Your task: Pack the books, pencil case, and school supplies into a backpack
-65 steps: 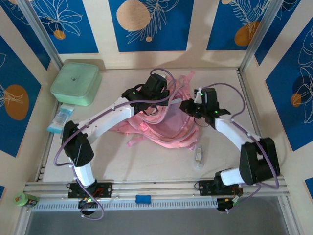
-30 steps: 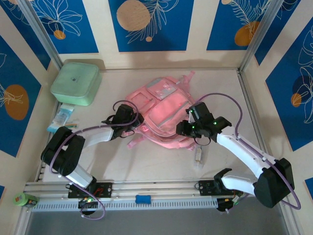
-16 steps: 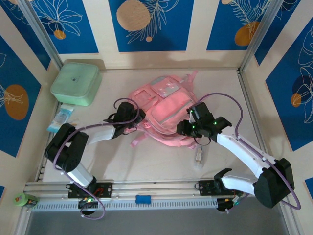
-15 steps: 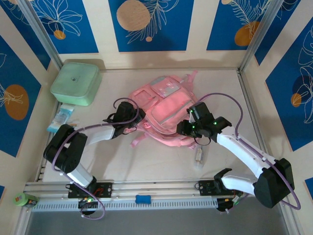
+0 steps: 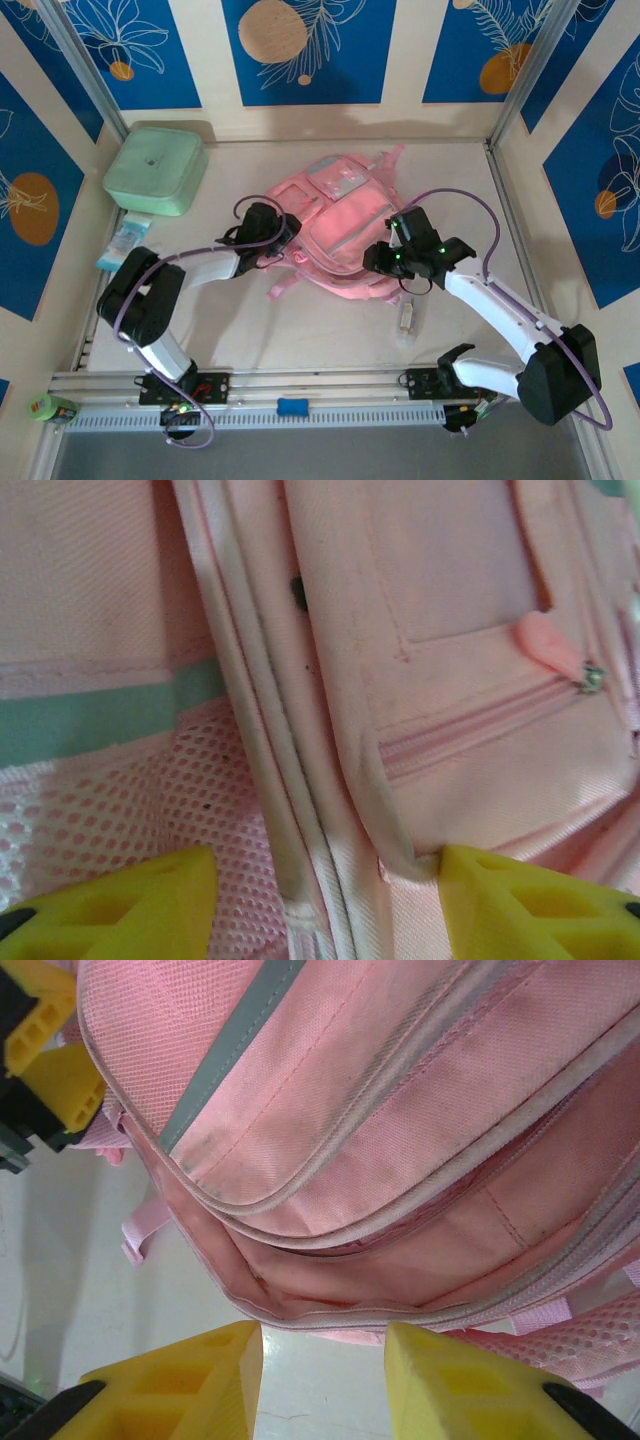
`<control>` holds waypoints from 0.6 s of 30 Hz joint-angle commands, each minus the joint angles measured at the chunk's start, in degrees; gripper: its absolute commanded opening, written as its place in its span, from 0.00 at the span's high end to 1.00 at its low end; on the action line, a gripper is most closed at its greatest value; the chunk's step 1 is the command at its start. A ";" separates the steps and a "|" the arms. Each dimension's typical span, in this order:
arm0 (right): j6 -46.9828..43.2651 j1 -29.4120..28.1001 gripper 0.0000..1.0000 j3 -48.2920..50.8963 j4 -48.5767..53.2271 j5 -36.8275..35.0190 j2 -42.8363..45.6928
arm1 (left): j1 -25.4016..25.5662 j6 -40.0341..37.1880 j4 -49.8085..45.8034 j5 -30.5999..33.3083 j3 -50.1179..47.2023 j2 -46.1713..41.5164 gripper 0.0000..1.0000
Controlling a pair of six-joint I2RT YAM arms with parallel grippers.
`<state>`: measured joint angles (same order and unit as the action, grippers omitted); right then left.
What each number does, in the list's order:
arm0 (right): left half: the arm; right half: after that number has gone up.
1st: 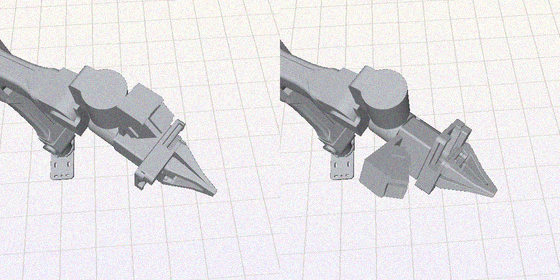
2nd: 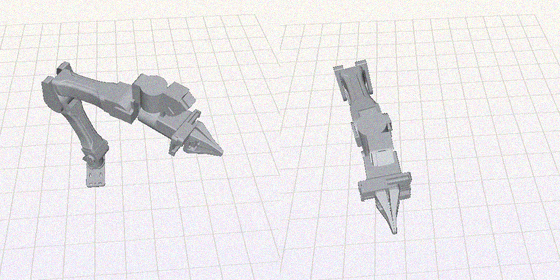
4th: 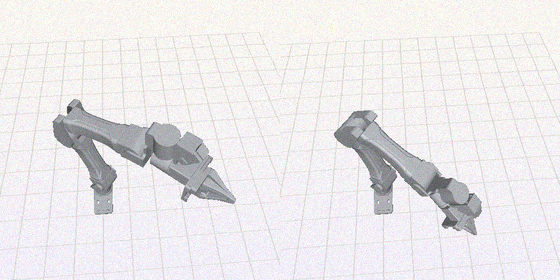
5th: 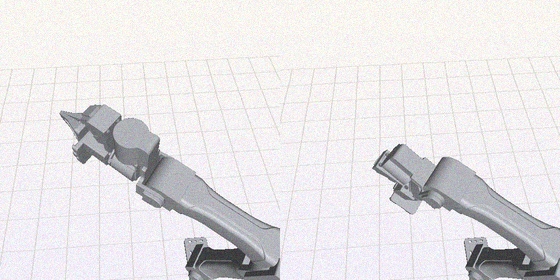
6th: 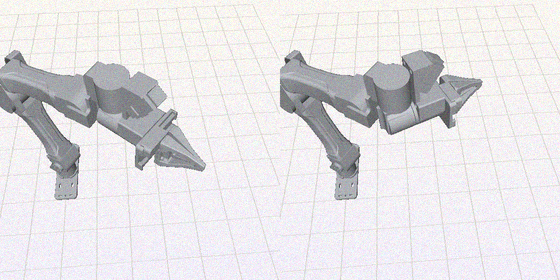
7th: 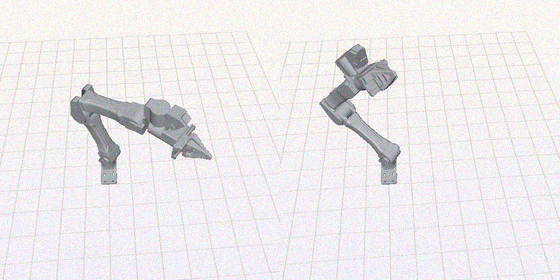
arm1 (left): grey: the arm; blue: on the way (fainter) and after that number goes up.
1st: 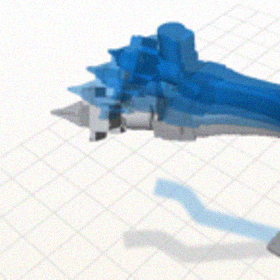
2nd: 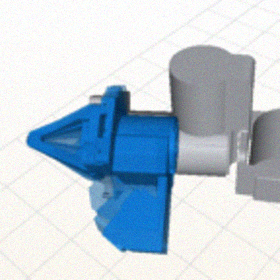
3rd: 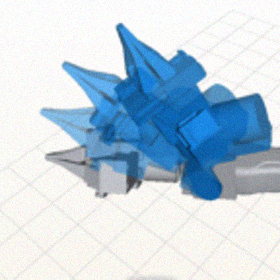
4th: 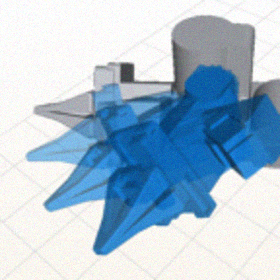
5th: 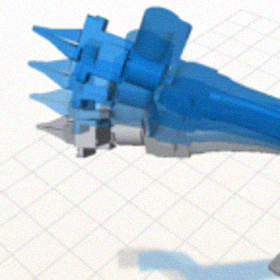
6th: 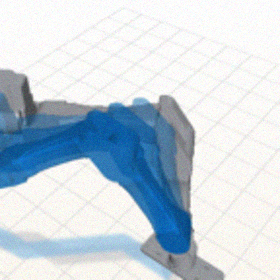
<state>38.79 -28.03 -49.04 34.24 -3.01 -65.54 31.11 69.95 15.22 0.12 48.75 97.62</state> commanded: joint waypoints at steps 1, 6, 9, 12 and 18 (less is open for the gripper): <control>-0.20 0.40 0.63 0.29 0.08 1.15 0.32 | -0.58 2.45 4.28 1.39 2.18 3.22 0.44; -0.27 0.44 0.62 0.34 -0.56 1.16 -0.15 | -0.29 3.20 5.71 3.28 4.24 5.31 0.67; -0.53 0.56 0.62 -0.08 -0.42 0.90 -1.10 | 0.05 2.34 4.94 3.01 6.16 5.61 0.79; -1.03 0.27 0.62 -0.34 -0.49 0.16 -1.83 | 0.11 1.64 3.03 3.95 6.96 4.54 0.96; -1.83 1.05 0.61 -0.98 -0.39 1.01 -5.93 | 0.09 1.76 1.73 3.74 5.90 0.72 1.00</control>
<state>37.89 -27.64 -49.06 33.85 -3.01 -69.49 31.18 71.94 18.02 2.44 54.06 101.80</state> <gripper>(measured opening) 0.391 0.058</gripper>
